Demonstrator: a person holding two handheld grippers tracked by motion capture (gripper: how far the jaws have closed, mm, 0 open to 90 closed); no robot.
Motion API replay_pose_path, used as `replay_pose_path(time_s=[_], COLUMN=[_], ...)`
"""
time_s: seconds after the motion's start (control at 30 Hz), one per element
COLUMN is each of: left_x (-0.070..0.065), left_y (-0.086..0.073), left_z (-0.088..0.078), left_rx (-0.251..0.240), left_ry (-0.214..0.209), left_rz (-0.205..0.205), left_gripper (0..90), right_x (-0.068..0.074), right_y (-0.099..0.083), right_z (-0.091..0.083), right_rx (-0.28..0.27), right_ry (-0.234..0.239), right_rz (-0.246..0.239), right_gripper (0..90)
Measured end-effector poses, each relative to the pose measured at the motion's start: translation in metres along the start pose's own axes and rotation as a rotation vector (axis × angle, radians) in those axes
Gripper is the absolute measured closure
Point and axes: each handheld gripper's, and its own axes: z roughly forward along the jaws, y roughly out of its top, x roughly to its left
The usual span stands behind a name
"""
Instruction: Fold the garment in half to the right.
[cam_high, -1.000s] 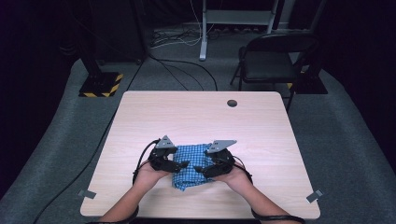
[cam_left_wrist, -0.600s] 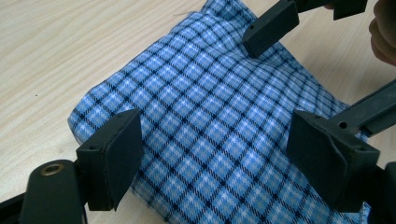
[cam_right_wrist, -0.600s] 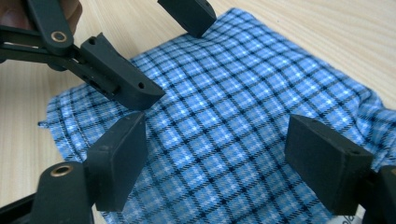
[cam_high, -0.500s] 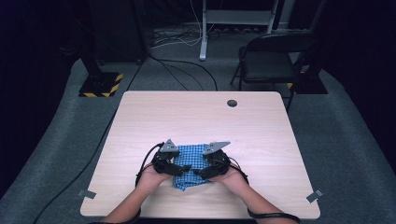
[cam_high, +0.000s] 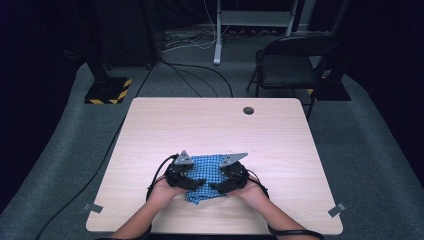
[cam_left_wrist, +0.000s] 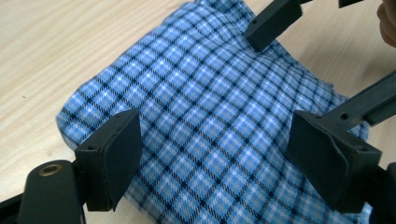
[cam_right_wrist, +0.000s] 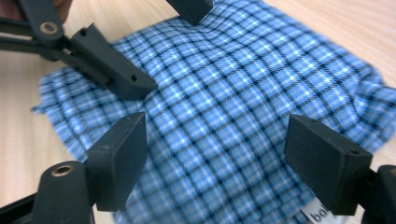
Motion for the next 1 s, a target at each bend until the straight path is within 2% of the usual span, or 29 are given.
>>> replay_pose_path(time_s=[0.13,0.27,0.43,0.53,0.8,1.0], left_x=[0.001,0.001,-0.002,-0.001,0.0,0.0], left_y=[0.002,0.001,-0.004,-0.006,-0.011,-0.014], left_z=[-0.011,-0.018,-0.019,-0.017,-0.008,-0.004], left_rx=[-0.017,-0.026,-0.014,-0.012,-0.006,-0.003], left_ry=[0.007,0.004,-0.007,-0.015,-0.031,-0.033], left_rz=[0.005,0.001,0.006,0.0,0.0,0.002], left_gripper=[18.0,17.9,17.9,17.9,17.6,17.7], right_x=[0.005,0.006,0.0,-0.005,-0.014,-0.015], right_y=[0.009,0.022,0.033,0.035,0.028,0.024], right_z=[-0.014,-0.018,-0.005,0.007,0.022,0.027], right_rx=[-0.043,-0.074,-0.064,-0.056,-0.032,-0.026], right_ry=[-0.003,-0.013,-0.028,-0.026,-0.017,-0.019], right_rz=[-0.02,-0.037,-0.037,-0.011,0.043,0.049], right_gripper=[20.3,20.3,20.7,21.9,23.3,23.3])
